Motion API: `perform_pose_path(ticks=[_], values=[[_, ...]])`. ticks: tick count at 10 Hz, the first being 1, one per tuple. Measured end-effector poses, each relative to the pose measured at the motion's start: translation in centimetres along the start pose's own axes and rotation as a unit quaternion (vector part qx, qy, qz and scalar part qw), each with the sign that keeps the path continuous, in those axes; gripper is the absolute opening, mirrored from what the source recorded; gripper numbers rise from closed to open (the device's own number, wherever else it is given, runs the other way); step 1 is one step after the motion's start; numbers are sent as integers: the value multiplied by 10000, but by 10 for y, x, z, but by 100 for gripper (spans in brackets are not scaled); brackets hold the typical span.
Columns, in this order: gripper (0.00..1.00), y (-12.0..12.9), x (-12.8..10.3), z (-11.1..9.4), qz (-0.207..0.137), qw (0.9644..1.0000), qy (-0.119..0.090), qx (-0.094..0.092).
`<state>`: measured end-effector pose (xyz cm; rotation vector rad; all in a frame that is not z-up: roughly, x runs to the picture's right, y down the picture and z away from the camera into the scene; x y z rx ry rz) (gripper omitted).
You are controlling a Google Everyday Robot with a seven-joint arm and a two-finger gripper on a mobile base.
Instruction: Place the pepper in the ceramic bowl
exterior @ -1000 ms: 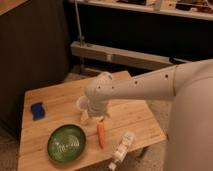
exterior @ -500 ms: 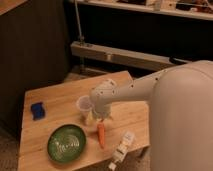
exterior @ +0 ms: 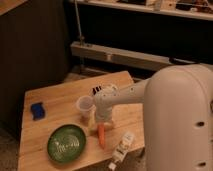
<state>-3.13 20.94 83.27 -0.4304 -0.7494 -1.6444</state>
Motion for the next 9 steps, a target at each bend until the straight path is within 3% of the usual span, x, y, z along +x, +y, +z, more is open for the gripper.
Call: perform_pose_path(ticks=[2,4,8,9], values=[[63,-7,1,9,-49,9999,-121,9],[41,-8,2,10,-43,9998,-198,19],[3,-8,3,5,-54,9998,-191,26],[0,-11,4,5,-72,9998,-188,31]])
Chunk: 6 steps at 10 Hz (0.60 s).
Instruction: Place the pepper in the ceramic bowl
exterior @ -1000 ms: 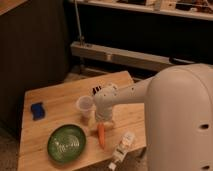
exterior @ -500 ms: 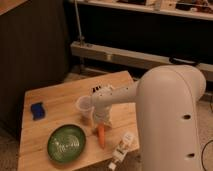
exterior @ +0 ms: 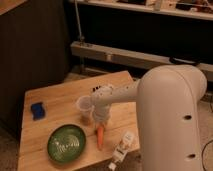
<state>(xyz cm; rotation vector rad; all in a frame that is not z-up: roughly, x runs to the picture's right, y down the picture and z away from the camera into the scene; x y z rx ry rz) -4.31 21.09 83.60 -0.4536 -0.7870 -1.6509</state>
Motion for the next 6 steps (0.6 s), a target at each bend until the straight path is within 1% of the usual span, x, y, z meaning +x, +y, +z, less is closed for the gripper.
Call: perform_pose_path(ticks=[1,3,5,6], values=[[0,-1,0,-3,-9,10000,21,4],[0,-3,2,-21,-8,9999,143,-20],[0,-10,2,-67,0,9995,278,-116],[0,-13,1,-86,4,9994,323,-135]])
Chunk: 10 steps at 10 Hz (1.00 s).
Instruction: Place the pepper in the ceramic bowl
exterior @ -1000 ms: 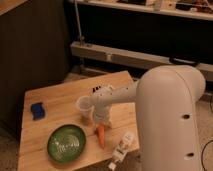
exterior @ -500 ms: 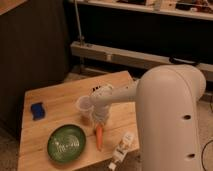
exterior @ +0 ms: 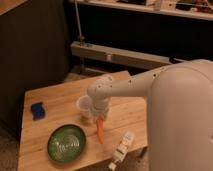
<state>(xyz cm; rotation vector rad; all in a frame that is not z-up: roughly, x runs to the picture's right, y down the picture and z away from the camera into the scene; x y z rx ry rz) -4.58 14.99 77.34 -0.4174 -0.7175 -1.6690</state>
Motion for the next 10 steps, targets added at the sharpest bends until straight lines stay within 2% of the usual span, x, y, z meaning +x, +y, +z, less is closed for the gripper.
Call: perform_pose_path(ticks=[2,4,5,7,8,9,10], values=[[0,-15,1,-44,-171,9998,86,55],[0,-48,1,-67,-508,9984,84,240],[0,-76,-3,-70,-767,9964,44,370],[0,-123,-16,-60,-1167,9915,-17,581],[5,-152,-25,-50,-1413,9872,-54,738],[15,-173,-30,-41,-1621,9830,-95,860],[23,-186,-33,-38,-1762,9804,-103,878]])
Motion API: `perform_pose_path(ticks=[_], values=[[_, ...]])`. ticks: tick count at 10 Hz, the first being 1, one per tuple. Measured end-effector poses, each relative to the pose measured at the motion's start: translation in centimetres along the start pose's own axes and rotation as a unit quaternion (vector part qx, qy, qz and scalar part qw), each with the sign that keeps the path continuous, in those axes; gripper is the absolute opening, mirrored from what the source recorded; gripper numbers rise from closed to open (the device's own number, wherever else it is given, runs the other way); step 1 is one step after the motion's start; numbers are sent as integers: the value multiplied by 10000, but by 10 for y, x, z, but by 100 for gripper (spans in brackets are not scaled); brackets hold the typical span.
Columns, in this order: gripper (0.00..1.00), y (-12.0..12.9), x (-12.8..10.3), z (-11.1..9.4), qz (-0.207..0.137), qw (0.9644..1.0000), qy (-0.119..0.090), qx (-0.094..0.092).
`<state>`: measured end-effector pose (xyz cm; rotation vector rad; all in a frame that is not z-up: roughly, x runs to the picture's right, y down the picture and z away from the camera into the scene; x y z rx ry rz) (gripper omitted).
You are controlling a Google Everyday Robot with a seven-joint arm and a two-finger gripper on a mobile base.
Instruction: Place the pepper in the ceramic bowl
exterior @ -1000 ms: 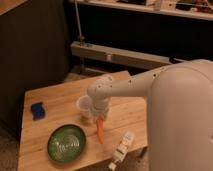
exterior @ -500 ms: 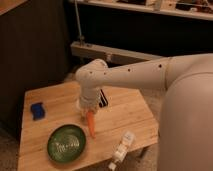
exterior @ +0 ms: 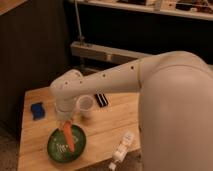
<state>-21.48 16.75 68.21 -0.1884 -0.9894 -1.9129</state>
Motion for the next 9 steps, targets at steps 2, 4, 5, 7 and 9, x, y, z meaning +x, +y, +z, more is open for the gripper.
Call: perform_pose_path(ticks=[2,4,5,7,9], values=[[43,-13,0,6,-147,9999,5,-63],[64,-10,-1,7,-193,9997,74,-111],[74,-9,0,8,-263,9996,126,-41],[80,0,2,9,-397,9986,262,228],[80,-1,3,10,-455,9981,287,293]])
